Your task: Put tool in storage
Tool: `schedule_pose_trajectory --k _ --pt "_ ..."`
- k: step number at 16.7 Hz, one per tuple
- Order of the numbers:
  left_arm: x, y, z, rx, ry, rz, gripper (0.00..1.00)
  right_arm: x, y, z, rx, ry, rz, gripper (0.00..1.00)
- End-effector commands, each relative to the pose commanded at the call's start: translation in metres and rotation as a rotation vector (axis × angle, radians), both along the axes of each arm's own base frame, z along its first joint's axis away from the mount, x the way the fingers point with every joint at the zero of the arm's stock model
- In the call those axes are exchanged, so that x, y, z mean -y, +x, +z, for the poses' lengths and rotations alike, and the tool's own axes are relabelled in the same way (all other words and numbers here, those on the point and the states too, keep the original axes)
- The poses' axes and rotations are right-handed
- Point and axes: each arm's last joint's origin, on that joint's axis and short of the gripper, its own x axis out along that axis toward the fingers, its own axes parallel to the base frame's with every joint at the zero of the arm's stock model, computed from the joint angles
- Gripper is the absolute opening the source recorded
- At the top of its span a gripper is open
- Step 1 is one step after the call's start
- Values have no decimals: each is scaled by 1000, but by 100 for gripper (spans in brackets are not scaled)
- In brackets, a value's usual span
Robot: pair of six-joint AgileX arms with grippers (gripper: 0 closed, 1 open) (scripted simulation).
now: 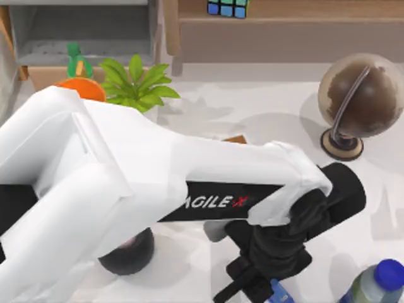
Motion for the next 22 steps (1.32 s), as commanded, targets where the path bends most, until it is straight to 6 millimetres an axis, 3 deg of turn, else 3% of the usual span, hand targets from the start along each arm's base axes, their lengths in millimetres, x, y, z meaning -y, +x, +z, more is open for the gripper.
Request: schedule_pose_trajectory --k 7,13,18,22 --pt "0 1 2 2 -2 1 0 0 0 0 0 0 0 100" --pt "0 1 30 2 -2 2 0 0 0 0 0 0 0 100" --pt "1 0 31 3 -3 -12 0 0 0 0 0 0 0 100" --pt "10 -9 59 54 -64 -181 0 0 0 0 0 0 0 100"
